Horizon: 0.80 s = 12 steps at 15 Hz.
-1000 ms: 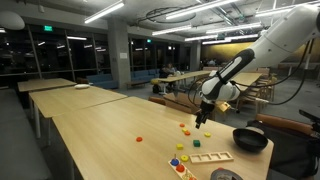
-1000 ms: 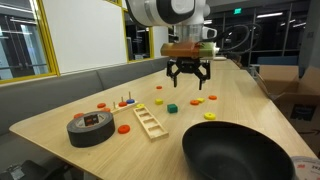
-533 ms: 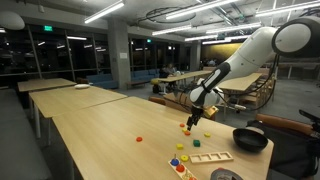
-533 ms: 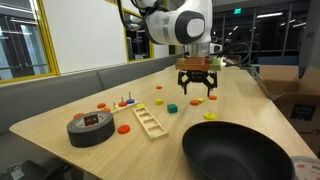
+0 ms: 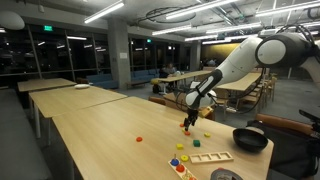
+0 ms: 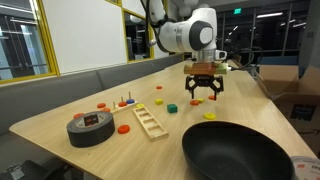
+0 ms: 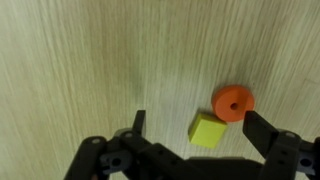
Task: Put the orange circle on the wooden object.
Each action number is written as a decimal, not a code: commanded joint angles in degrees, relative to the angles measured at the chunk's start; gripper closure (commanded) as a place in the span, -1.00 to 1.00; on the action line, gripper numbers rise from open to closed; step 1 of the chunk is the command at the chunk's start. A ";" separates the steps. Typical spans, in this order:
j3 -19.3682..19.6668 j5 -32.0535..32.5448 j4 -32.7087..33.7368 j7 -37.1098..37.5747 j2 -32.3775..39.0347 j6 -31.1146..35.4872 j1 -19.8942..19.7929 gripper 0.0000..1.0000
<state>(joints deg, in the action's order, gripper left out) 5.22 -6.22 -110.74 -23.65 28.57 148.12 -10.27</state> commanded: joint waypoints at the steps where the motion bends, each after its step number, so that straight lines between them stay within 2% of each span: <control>1: -0.74 3.19 4.06 2.78 -0.27 -6.40 -0.84 -1.00; 12: -1.67 2.46 3.69 2.48 -1.32 -17.10 -0.82 -1.00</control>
<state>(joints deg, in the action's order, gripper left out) 4.83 -4.56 -106.83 -22.44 28.09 133.29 -10.73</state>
